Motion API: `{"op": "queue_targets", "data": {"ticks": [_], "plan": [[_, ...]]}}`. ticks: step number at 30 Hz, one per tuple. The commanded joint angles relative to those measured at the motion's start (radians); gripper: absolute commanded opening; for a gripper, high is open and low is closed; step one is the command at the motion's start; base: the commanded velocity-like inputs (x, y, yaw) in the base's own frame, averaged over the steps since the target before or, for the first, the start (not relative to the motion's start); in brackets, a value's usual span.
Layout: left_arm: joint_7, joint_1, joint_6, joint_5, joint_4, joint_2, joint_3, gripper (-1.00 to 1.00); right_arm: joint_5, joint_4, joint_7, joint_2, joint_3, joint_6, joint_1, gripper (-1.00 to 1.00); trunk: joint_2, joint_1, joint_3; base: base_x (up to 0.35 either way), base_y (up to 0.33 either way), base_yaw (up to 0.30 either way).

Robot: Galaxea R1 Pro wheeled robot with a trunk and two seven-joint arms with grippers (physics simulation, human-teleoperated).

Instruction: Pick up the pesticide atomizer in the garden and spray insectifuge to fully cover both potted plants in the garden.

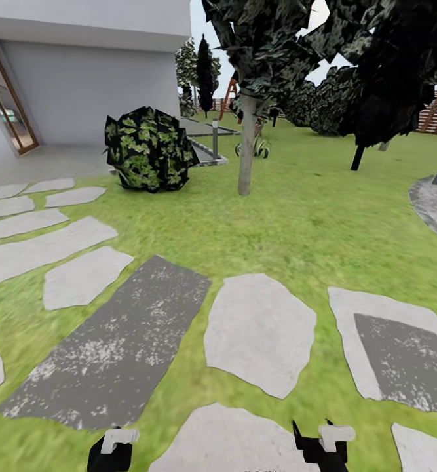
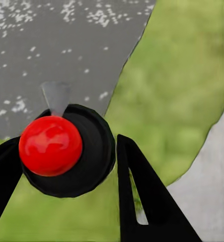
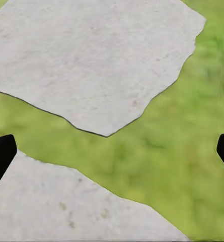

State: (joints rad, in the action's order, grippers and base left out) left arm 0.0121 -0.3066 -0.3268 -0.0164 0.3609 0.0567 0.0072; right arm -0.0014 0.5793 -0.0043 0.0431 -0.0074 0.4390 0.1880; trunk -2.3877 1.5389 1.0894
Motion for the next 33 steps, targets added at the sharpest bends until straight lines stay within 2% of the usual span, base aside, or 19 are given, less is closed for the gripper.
{"op": "queue_targets", "data": {"ticks": [1,17,31,33], "plan": [[0.002,0.000,-0.003,-0.002,0.000,0.000,0.000,-1.00,0.000,-0.004,0.000,0.000,0.000,0.003,0.001,1.00,0.000,0.000,0.001,0.000,0.000,-0.283],[0.002,0.000,-0.003,-0.002,0.000,0.000,0.000,-1.00,-0.002,-0.013,0.000,-0.002,0.000,0.003,0.001,1.00,0.000,0.000,0.001,0.000,0.000,-0.288],[0.002,0.000,-0.003,-0.002,0.000,0.000,0.000,-1.00,-0.002,-0.013,0.000,-0.002,0.000,0.003,0.001,1.00,0.098,-0.054,-0.043,0.000,0.000,-0.296],[0.002,0.000,-0.003,-0.002,0.000,0.000,0.000,-1.00,-0.002,-0.013,0.000,-0.002,0.000,0.003,0.001,1.00,0.098,-0.054,-0.043,0.000,0.000,-0.297]]}}
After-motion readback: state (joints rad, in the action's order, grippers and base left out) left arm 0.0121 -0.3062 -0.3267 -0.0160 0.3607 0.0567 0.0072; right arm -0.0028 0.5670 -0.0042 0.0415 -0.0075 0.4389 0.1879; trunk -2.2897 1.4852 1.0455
